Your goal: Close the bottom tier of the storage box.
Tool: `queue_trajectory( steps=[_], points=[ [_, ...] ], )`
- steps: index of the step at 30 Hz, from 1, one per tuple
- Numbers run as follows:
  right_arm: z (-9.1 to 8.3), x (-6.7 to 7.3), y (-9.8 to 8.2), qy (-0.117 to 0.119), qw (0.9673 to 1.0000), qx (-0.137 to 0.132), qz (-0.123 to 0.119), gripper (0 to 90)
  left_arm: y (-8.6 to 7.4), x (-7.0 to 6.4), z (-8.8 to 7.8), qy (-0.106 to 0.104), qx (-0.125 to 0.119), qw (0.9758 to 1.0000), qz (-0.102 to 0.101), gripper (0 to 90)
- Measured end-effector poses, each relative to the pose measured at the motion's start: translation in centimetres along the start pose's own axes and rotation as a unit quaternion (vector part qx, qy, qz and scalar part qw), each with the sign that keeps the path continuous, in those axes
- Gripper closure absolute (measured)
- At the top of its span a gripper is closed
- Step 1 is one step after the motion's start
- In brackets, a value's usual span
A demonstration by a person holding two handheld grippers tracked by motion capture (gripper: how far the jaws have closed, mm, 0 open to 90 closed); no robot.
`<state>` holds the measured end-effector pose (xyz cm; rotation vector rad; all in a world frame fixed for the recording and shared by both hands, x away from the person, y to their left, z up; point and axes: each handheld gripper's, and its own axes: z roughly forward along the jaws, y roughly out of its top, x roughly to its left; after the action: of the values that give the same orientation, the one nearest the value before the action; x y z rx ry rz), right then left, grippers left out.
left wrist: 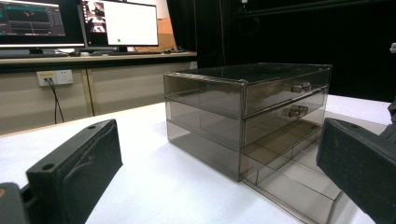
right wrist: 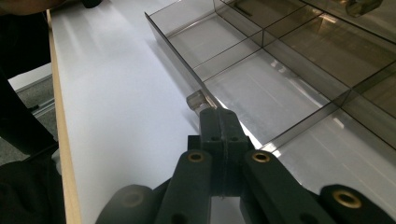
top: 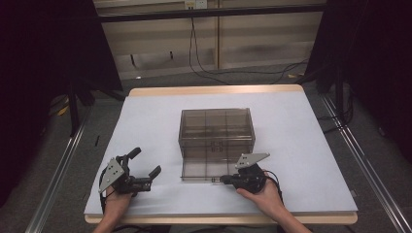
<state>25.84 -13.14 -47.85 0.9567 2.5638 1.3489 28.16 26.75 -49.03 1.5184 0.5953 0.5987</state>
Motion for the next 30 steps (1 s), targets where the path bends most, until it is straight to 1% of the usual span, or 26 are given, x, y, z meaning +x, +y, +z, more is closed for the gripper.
queue_trajectory(
  steps=[14,30],
  points=[
    [0.17,-0.18,0.12,0.000,0.9999,0.000,0.010,90.0,0.00,0.00,0.00,0.000,0.000,1.0000,0.000,0.0],
    [-0.06,-0.44,0.01,-0.012,0.9998,0.001,0.013,90.0,0.00,0.00,-0.01,0.000,0.000,1.0000,0.000,0.0]
  ],
)
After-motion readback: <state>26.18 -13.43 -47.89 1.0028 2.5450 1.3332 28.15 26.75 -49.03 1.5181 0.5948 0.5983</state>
